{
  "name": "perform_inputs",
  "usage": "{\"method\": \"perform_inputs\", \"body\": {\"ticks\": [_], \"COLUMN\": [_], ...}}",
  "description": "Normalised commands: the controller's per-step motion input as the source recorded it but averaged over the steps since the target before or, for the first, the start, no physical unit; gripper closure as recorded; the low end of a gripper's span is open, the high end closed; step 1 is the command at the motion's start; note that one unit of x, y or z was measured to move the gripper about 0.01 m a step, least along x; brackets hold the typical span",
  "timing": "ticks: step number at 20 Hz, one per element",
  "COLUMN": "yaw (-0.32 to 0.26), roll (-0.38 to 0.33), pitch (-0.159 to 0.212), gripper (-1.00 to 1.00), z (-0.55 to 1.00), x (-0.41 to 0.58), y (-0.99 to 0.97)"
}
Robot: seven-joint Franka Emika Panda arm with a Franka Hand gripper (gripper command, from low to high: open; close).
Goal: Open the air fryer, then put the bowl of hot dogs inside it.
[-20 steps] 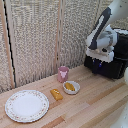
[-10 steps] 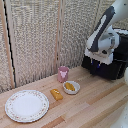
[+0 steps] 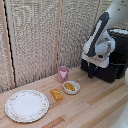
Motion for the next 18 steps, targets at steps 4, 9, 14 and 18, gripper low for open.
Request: {"method": "perform_inputs", "body": {"ticks": [4, 9, 14, 18], "yaw": [-0.169, -0.145, -0.129, -0.039], "roll": [0.0, -0.015, -0.044, -0.048], "pitch": [0.0, 0.0, 0.007, 0.039], "gripper": [1.0, 1.0, 1.0, -1.0], "z": [0.04, 0.0, -0.03, 0.0], "x": [0.234, 0.025, 0.029, 0.137], "y": [0.6, 0.79, 0.82, 0.29]}}
